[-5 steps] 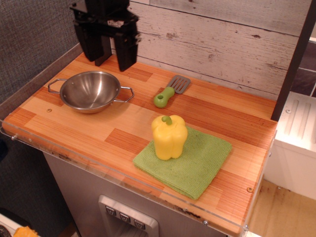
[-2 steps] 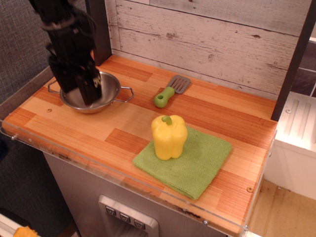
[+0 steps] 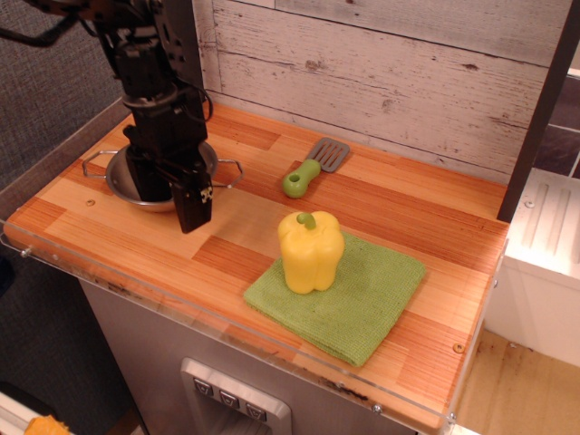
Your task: Put the pot above the cloth.
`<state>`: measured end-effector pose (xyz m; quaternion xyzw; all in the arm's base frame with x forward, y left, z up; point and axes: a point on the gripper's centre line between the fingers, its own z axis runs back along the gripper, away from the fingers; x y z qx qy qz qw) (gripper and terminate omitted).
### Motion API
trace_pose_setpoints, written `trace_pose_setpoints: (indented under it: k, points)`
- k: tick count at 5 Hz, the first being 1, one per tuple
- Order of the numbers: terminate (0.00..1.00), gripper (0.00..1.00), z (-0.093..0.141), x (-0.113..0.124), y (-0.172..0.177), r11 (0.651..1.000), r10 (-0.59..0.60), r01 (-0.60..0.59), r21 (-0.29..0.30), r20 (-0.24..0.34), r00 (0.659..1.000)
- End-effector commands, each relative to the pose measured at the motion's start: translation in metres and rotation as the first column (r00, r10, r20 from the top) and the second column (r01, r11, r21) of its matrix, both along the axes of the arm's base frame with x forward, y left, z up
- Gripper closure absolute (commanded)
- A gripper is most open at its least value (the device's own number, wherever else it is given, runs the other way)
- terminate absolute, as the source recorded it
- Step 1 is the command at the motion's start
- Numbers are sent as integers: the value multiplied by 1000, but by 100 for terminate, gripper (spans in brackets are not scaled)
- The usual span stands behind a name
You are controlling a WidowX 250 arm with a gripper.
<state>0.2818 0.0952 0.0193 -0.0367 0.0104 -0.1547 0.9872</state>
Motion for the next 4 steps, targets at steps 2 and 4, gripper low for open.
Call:
trace_pose_setpoints:
  k: [2,4]
  points:
    - [0,100,8,8,0,999,46,-46,3,11,999]
    - [0,100,10,7,-1,999,47,-47,-4,10,999]
